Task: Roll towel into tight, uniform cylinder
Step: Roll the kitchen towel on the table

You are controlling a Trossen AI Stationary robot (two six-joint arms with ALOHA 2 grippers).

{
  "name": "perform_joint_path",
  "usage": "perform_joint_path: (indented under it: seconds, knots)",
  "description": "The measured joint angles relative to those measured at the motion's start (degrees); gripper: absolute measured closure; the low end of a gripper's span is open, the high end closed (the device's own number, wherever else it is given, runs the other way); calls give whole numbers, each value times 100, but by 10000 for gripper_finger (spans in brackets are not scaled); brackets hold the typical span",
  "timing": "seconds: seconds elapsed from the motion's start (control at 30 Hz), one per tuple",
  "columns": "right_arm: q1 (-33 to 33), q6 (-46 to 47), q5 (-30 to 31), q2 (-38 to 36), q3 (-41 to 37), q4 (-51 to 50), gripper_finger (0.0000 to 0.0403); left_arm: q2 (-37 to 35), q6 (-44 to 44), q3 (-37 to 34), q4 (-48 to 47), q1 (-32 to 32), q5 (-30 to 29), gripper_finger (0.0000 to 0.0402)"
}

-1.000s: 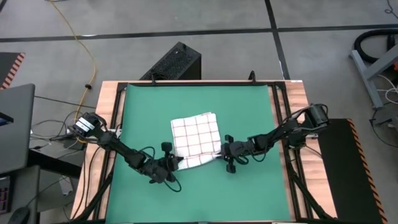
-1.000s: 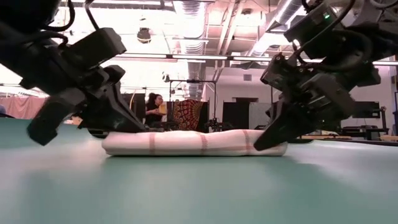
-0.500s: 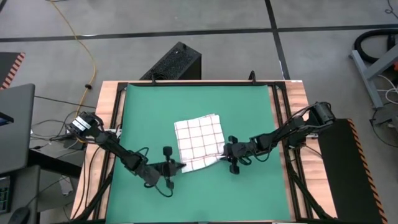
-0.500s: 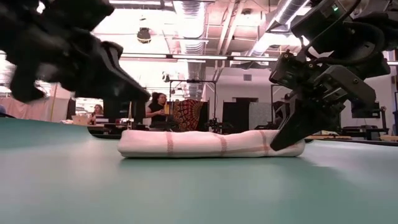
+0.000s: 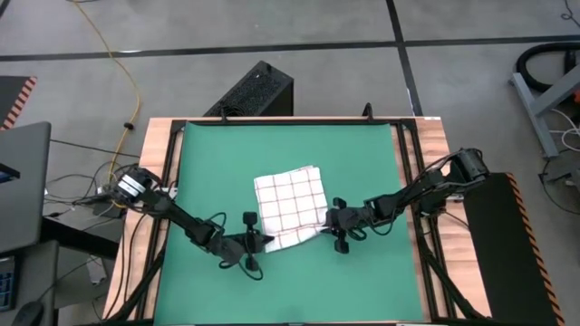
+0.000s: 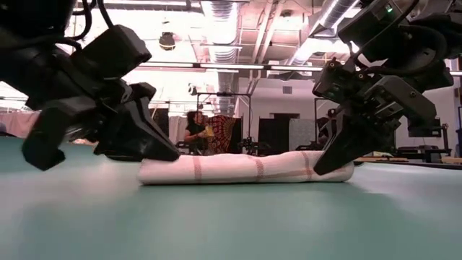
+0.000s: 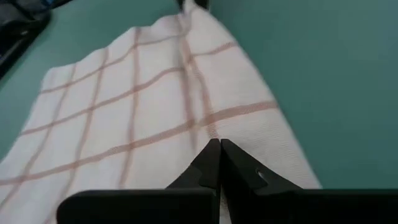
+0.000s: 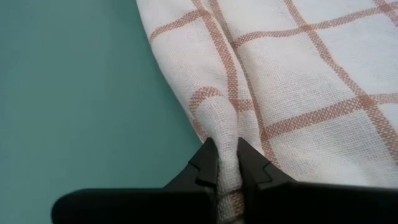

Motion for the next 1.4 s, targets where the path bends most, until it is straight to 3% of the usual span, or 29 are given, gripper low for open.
perform_joint_path:
  seconds: [0.2, 0.57, 0.8, 1.27, 1.4]
  knots:
    - [-74, 609, -421, -9, 29, -1, 368, 27, -172, -73, -65, 30, 152, 402]
    - [-760, 2555, -2429, 7, 634, -384, 368, 18, -379, -178, -19, 170, 671, 402]
    - [-1219, 3600, -2971, 6, 690, -407, 364, 18, -553, -181, -17, 177, 889, 402]
    - [-453, 4793, -2776, -7, 584, -967, 367, 25, -619, -183, 548, 170, 890, 402]
    - [-261, 4746, -2486, -14, 586, -1065, 367, -16, 395, -21, 968, 164, 449, 402]
